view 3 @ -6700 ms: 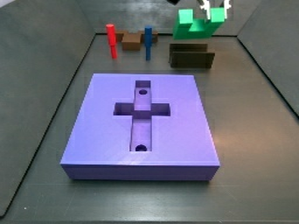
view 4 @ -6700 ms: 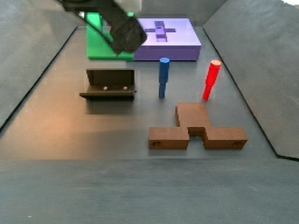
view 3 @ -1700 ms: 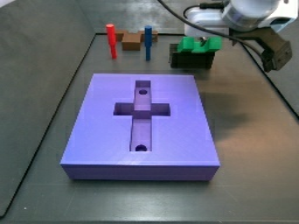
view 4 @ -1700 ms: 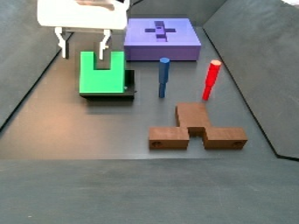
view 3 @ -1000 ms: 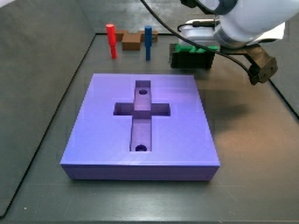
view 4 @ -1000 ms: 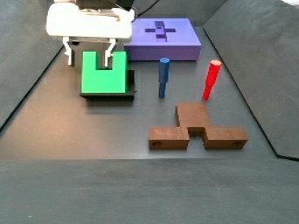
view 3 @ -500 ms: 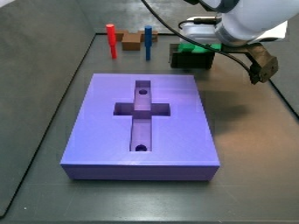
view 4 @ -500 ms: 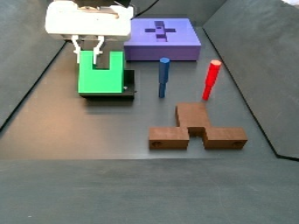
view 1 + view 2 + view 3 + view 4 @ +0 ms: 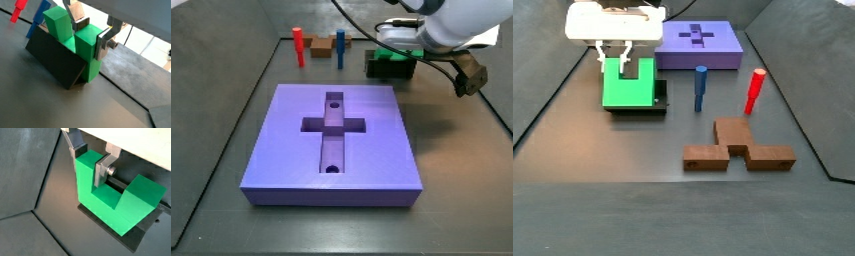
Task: Pick up the green object. Move up. Place the green object on the fixture. Regrasp the green object. Move to above the board. Insert the green object.
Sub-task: Regrasp the green object, then move to above the board.
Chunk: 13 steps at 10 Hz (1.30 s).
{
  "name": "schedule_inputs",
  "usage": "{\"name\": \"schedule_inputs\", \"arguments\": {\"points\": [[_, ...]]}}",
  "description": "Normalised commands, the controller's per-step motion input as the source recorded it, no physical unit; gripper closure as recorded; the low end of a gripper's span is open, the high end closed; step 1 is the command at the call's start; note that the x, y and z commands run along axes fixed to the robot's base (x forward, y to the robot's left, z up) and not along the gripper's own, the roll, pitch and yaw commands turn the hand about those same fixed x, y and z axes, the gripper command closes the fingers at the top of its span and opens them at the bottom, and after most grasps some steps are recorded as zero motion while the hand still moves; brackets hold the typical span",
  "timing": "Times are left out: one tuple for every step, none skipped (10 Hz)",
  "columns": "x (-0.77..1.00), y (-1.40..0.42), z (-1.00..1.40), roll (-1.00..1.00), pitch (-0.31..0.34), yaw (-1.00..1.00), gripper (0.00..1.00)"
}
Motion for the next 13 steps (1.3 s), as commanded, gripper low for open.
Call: {"name": "schedule_inputs", "arguments": {"points": [[0.0,0.0,0.0,0.0,0.0,0.0,1.0],[0.0,0.0,0.0,0.0,0.0,0.0,1.0],[0.0,0.0,0.0,0.0,0.0,0.0,1.0],[0.0,0.0,0.0,0.0,0.0,0.0,1.0],[0.0,0.0,0.0,0.0,0.0,0.0,1.0],[0.0,0.0,0.0,0.0,0.0,0.0,1.0],[0.0,0.0,0.0,0.0,0.0,0.0,1.0],[0.0,0.0,0.0,0.0,0.0,0.0,1.0],[0.0,0.0,0.0,0.0,0.0,0.0,1.0],[0.0,0.0,1.4,0.0,0.0,0.0,1.0],[-0.02,-0.02,1.4,-0.03,-0.014,-0.04,1.0],[-0.05,-0.01,1.4,-0.08,-0.044,-0.05,1.0],[-0.06,0.01,1.4,-0.08,-0.053,-0.04,1.0]]}}
